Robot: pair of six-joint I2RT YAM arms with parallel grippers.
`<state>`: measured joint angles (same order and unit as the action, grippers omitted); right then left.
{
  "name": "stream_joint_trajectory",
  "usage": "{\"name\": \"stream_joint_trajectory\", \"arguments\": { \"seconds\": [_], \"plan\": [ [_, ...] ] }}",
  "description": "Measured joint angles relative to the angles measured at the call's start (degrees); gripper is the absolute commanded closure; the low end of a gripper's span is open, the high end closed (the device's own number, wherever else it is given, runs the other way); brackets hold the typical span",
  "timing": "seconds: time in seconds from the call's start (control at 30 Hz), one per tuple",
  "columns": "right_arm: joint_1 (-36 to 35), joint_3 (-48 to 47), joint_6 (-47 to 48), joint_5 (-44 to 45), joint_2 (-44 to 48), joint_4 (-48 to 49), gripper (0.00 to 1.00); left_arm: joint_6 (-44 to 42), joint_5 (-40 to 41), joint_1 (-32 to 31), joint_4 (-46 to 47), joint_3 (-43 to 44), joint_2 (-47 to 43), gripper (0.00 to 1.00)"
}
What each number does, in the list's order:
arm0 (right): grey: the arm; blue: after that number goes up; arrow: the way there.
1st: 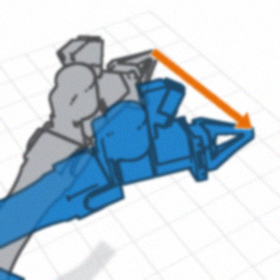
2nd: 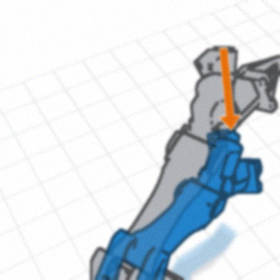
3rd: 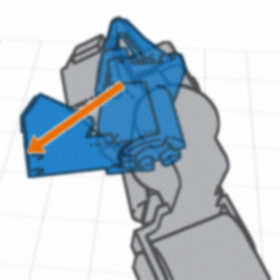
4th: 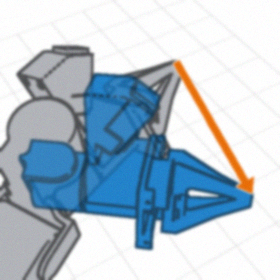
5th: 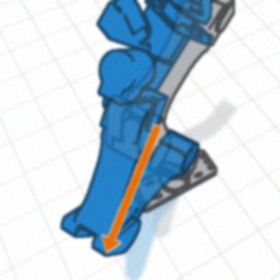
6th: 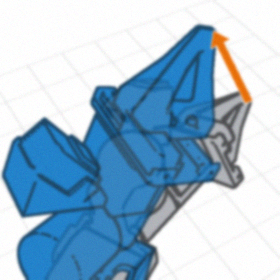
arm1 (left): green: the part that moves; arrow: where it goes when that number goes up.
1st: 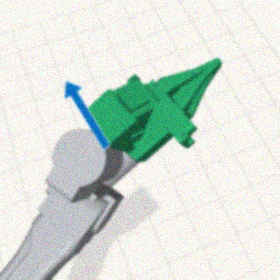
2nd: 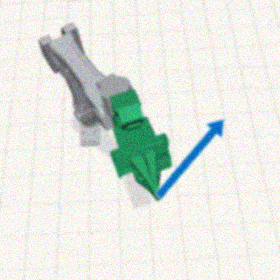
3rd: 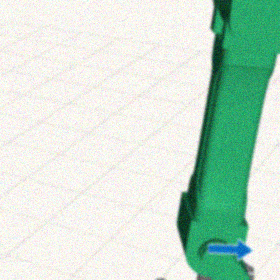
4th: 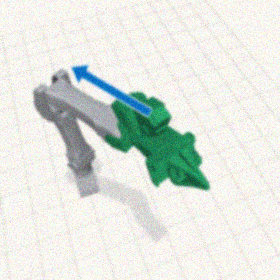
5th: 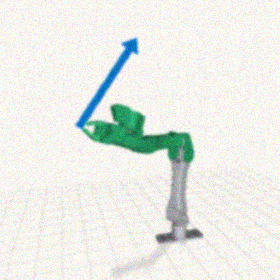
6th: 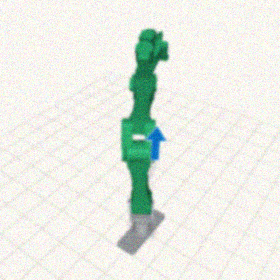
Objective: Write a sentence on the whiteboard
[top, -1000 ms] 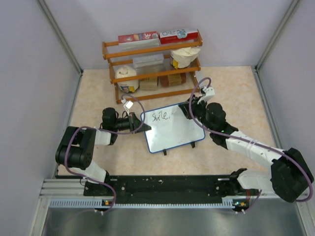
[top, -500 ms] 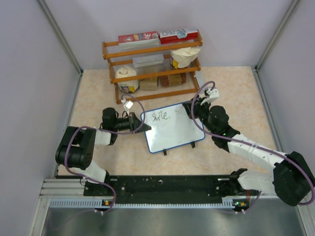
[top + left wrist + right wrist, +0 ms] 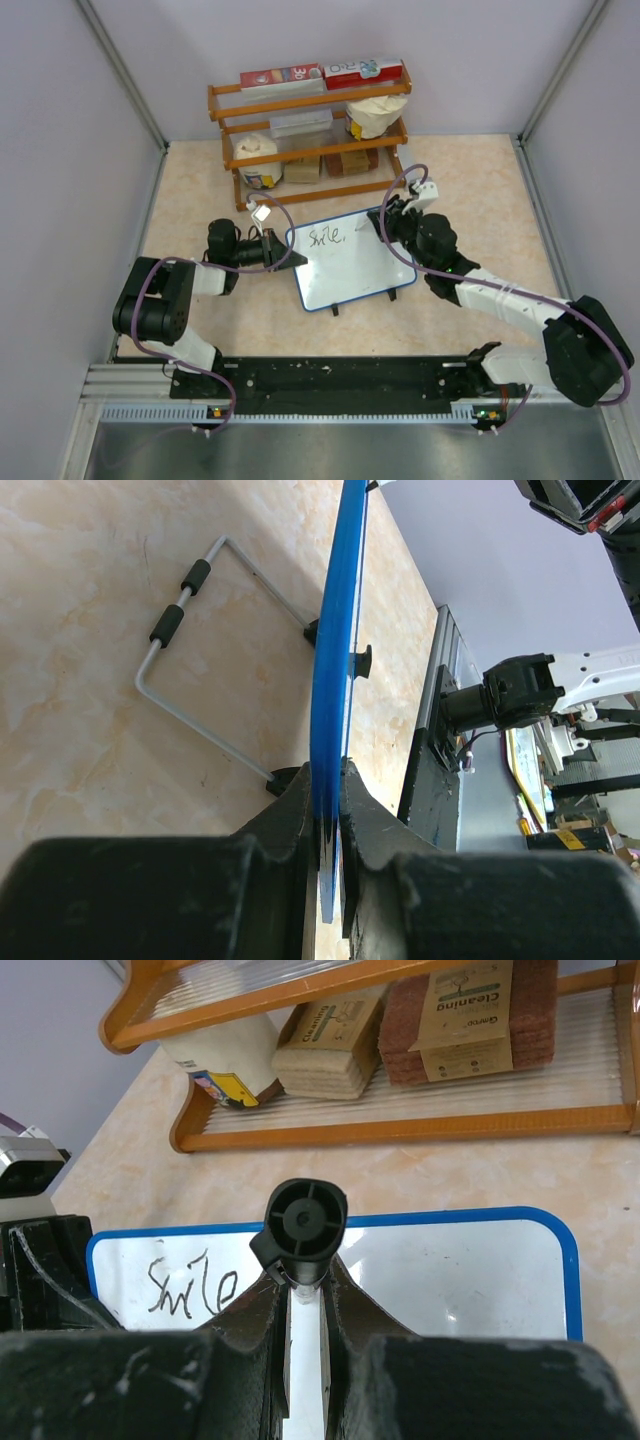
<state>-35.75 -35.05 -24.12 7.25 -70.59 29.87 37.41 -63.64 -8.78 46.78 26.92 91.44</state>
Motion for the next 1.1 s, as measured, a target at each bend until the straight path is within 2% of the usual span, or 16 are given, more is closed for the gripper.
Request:
{"name": "stream_joint_trajectory", "arguments": {
  "seconds": [1.1],
  "plan": [
    [0.0,-1.01,-0.57,1.05,-0.35,0.48,1.0,-0.02,-0.04,0.0,0.17,0.0,0.09,1.0]
  ]
}}
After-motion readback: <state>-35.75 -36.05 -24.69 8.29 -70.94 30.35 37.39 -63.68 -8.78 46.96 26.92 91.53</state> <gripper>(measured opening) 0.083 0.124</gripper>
